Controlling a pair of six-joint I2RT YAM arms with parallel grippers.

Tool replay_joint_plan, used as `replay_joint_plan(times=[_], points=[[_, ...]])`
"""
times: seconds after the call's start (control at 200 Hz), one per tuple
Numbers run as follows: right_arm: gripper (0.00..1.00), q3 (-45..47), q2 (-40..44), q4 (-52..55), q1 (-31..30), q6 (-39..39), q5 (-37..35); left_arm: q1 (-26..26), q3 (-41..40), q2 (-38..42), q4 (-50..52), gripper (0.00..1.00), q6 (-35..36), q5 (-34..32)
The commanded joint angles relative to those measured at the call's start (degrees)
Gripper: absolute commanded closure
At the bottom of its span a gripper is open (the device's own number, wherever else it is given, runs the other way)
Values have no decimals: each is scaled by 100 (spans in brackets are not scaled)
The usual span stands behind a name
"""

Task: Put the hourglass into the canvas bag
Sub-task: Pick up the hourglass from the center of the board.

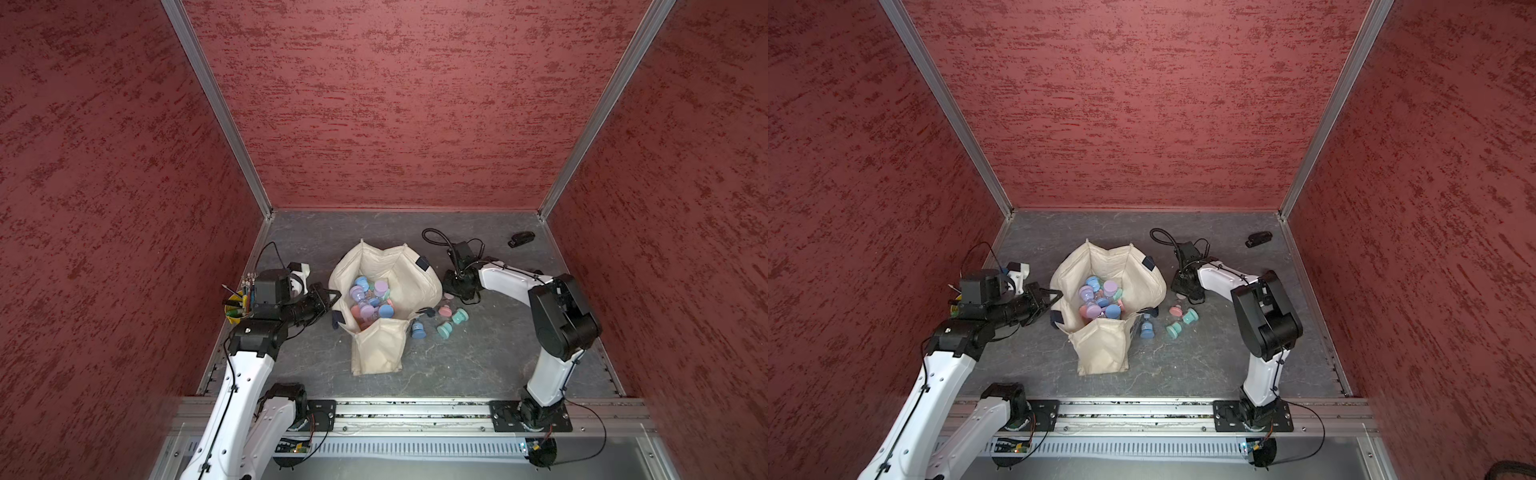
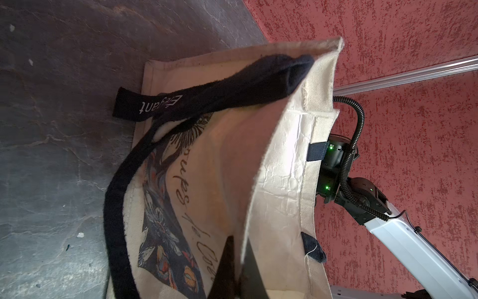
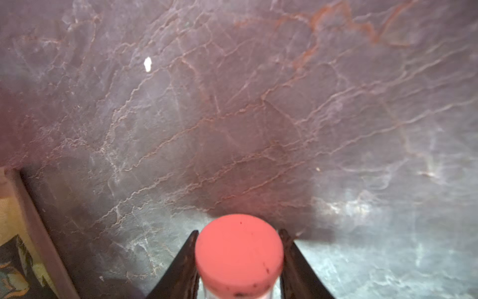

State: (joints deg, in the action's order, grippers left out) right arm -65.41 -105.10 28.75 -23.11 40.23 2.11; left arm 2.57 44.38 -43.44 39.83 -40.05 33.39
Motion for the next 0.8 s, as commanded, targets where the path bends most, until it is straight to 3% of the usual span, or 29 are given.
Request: replay_joint_plan(times=[0.0, 0.115, 0.306, 0.797], points=[[66, 96, 11, 40, 22, 37, -158, -37, -33, 93, -99, 100, 83, 67], [50, 217, 13, -86, 11, 112, -108, -39, -10, 84, -99, 100, 85, 63], [49, 195, -106, -64, 6, 134, -156, -40, 20, 77, -74, 100, 98, 63], [81, 160, 100, -384, 4, 139, -19, -48, 36, 79, -55, 100, 120, 63]])
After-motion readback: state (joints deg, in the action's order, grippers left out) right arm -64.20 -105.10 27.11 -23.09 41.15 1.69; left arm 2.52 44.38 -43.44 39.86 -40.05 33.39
